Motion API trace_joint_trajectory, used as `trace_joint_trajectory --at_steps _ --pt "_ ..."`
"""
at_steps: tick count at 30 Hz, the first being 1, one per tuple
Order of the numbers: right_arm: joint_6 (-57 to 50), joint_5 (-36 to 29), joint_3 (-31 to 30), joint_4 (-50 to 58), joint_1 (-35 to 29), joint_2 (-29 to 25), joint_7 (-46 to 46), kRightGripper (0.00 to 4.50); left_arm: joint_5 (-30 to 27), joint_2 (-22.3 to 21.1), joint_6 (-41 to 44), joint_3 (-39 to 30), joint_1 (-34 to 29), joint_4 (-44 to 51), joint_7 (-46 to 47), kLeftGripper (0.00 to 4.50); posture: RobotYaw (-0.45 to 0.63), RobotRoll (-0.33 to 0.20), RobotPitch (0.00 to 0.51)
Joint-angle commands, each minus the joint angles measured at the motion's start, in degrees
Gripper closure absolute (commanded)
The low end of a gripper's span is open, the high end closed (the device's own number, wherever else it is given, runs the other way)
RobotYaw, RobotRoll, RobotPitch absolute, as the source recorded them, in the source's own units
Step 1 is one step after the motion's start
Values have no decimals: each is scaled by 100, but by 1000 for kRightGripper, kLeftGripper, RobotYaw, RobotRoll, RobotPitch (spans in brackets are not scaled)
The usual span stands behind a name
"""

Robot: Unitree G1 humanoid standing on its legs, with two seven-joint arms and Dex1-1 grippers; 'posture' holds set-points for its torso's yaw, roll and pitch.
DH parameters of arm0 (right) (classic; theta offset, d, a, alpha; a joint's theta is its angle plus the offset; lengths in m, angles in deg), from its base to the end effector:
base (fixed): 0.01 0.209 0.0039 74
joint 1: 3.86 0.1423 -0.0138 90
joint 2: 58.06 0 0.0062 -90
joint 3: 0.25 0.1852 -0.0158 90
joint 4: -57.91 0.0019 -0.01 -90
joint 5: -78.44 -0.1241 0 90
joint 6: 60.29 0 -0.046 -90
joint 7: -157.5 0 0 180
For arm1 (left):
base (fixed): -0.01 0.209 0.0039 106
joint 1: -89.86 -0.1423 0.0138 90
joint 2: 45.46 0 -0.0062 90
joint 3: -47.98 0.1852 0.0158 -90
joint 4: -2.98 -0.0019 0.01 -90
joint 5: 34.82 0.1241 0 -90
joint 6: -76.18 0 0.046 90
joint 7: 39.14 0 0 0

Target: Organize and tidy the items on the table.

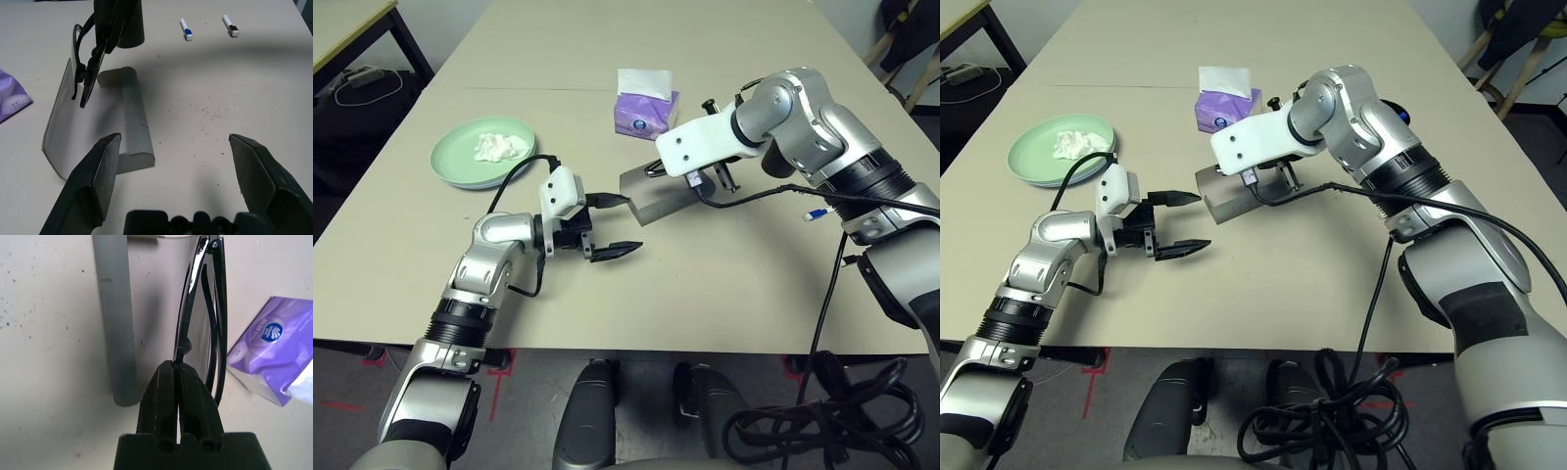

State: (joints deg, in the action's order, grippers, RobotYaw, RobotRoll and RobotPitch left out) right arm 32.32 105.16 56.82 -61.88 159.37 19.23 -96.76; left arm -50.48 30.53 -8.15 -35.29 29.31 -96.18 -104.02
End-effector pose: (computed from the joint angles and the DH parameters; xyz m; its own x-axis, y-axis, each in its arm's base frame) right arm 0.3311 -0.1091 0.2836 0.4940 0.4180 -0.7624 -0.6372 -0.4225 -0.6445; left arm 0.2772 0.2085 0.1462 0.3451 -0.9221 -0.1750 0.9103 0.2835 0.3015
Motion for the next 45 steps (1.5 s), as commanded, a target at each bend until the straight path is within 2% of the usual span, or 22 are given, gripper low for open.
trace_joint_trajectory --at_steps 1,28,45 --pt "75 61 -1 -86 61 39 0 4474 -39 -42 79 -35 -137 239 43 0 247 0 152" --pt "-110 158 -78 29 -478 70 -235 4474 -18 -88 228 -19 -341 530 148 0 257 0 164" --pt "443 297 -106 -596 -274 229 -262 4474 -40 -91 306 -33 -598 852 398 0 301 0 176"
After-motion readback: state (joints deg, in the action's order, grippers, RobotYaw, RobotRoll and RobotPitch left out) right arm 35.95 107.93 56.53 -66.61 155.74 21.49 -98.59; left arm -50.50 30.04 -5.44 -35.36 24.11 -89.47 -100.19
